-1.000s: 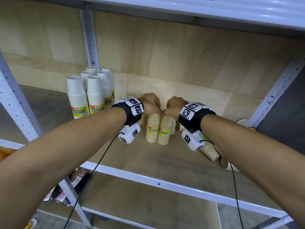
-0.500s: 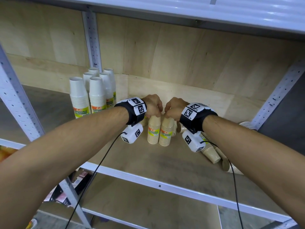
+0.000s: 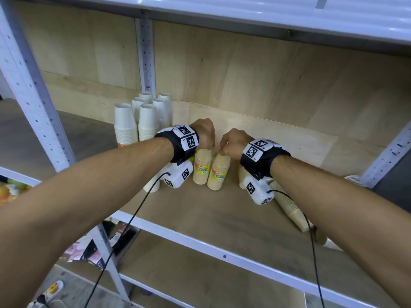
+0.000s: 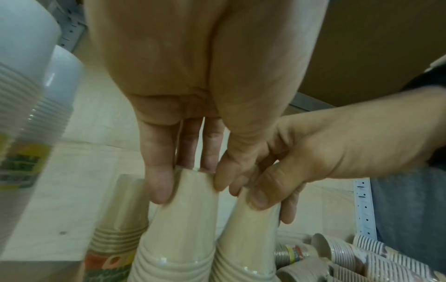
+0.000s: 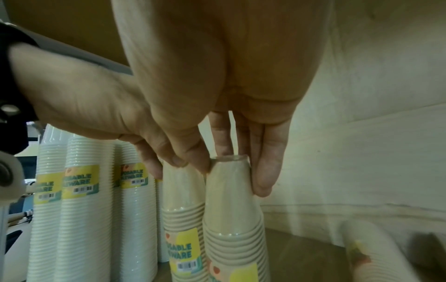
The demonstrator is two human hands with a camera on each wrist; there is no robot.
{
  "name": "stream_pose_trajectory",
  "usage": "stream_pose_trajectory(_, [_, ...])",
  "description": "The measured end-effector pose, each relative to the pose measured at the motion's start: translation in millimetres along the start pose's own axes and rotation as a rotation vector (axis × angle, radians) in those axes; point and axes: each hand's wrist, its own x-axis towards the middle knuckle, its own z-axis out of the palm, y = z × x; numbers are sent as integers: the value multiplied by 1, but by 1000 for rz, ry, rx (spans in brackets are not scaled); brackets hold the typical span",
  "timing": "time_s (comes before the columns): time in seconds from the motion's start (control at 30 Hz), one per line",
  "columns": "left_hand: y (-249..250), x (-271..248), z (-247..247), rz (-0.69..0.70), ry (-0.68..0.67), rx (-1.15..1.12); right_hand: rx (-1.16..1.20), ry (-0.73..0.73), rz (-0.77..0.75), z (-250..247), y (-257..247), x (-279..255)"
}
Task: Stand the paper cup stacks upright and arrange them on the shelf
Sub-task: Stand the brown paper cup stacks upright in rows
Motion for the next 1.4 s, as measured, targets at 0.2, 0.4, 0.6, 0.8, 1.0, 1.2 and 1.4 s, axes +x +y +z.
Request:
stream_pose_trajectory(0.2, [-26, 0, 3, -82, 65, 16, 43, 26, -28, 13, -15, 15])
stream_pose_trajectory(0.4, [-38, -1, 8, -162, 137, -20, 42, 20, -49, 24, -25, 30])
stream_pose_trajectory(0.6, [-40, 1, 6, -205, 157, -23, 62, 26, -68, 27, -25, 42])
stream_pose_trajectory(0.8, [-40, 6, 5, -216, 147, -22, 57, 32, -90, 30, -21, 50])
stream_pose_trajectory(1.0, [-35, 6, 2, -187, 128, 10, 35, 18, -125, 29, -19, 50])
stream_pose_trajectory(1.2, [-26, 11, -12, -145, 134, 13, 37, 46, -110, 19, -5, 46])
stream_pose_trajectory(1.4, [-4, 16, -24, -36, 130, -43, 5, 116, -26, 3, 24, 39])
